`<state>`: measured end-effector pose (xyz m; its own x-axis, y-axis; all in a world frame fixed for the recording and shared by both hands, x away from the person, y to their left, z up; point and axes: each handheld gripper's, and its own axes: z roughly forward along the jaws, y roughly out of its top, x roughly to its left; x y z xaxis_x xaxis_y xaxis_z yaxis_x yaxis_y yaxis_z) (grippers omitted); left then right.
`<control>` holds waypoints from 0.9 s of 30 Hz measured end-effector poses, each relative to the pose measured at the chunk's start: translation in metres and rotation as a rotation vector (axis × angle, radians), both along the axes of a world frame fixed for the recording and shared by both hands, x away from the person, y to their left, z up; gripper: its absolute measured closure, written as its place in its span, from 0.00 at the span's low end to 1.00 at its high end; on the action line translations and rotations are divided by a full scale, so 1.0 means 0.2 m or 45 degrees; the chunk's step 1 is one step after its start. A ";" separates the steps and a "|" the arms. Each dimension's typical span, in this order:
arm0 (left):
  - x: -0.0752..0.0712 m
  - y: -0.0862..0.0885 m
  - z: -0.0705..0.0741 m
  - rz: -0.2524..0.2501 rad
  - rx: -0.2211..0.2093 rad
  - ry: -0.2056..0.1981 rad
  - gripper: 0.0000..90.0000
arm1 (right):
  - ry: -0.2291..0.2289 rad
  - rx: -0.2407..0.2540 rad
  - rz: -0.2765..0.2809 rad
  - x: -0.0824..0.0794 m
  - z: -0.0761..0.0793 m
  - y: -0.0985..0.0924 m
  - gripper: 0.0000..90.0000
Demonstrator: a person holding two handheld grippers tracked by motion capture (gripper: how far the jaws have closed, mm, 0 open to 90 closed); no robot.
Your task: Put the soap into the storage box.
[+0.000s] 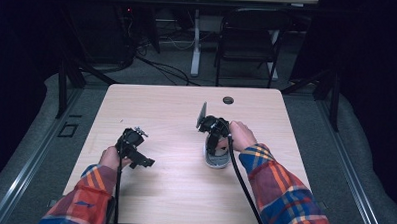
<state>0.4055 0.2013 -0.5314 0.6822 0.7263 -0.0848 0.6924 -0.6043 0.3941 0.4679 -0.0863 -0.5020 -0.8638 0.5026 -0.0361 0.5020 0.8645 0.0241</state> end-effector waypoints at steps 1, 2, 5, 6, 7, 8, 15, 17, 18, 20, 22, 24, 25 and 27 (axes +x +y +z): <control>0.00 0.00 0.00 0.001 0.000 0.000 0.00 | 0.002 0.000 0.000 0.00 -0.01 0.00 0.27; 0.00 0.00 0.00 0.001 -0.002 0.001 0.00 | 0.006 -0.002 0.004 0.00 -0.01 0.00 0.27; 0.00 0.00 0.00 0.001 -0.001 0.002 0.00 | 0.004 -0.003 0.003 0.00 -0.02 0.00 0.27; 0.00 0.00 0.00 0.000 -0.001 0.003 0.00 | 0.004 -0.001 0.002 0.00 -0.02 0.00 0.27; 0.00 0.00 0.00 0.000 -0.001 0.003 0.00 | 0.004 -0.001 0.002 0.00 -0.02 0.00 0.27; 0.00 0.00 0.00 -0.002 0.000 0.004 0.00 | 0.004 0.003 0.001 0.00 -0.03 0.00 0.27; 0.00 0.00 0.00 -0.003 0.002 0.003 0.00 | 0.006 -0.007 -0.002 0.00 -0.04 -0.01 0.27; 0.00 0.00 0.00 -0.003 0.002 0.004 0.00 | 0.008 -0.012 -0.001 0.00 -0.04 -0.01 0.27; 0.00 0.00 0.00 -0.003 0.002 0.005 0.00 | 0.005 -0.010 -0.002 0.00 -0.03 -0.02 0.27; 0.00 0.00 0.00 -0.004 0.005 0.005 0.00 | 0.003 -0.001 -0.007 0.00 -0.03 -0.02 0.26; 0.00 0.00 0.00 -0.005 0.004 0.005 0.00 | -0.005 0.004 -0.007 0.00 -0.01 -0.04 0.24; 0.00 0.00 0.00 -0.004 0.006 0.006 0.00 | -0.011 0.011 -0.010 -0.01 -0.01 -0.04 0.24; 0.00 0.00 0.00 -0.004 0.006 0.006 0.00 | -0.012 0.014 -0.012 -0.01 0.00 -0.05 0.24; 0.00 0.00 0.00 -0.005 0.009 0.007 0.00 | -0.018 0.021 -0.016 -0.01 0.00 -0.06 0.23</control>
